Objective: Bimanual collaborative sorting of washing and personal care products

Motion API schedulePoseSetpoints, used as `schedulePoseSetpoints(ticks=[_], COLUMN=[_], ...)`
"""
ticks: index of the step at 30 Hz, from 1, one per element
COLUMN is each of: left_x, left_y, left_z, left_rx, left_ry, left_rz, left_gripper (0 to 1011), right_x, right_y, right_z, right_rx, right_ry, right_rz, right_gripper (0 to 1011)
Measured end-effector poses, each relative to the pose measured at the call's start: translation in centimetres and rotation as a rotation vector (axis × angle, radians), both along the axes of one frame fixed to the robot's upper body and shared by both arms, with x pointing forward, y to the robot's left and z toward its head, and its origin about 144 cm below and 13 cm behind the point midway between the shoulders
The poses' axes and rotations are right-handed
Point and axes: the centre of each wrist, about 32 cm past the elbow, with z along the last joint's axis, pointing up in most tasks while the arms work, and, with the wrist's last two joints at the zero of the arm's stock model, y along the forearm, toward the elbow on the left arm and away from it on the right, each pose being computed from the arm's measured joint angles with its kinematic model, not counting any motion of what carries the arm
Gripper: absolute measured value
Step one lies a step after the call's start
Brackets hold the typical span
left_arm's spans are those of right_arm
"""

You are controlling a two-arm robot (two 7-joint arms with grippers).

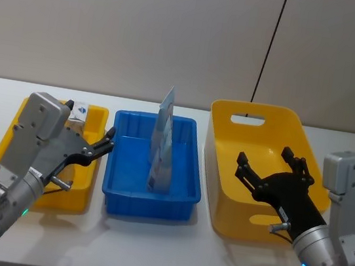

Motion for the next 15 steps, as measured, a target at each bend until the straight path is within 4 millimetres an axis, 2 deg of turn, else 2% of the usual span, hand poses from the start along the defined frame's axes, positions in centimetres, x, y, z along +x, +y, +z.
schedulePoseSetpoints(ticks=[15], left_x=[0.00], left_y=[0.00], left_z=[0.00], left_rx=[0.000], left_ry=[0.000], left_rz=[0.000], left_gripper=[1001], right_x=[0.00], right_y=[0.00], right_z=[0.00], right_rx=[0.000], right_ry=[0.000], right_rz=[0.000], right_gripper=[1002])
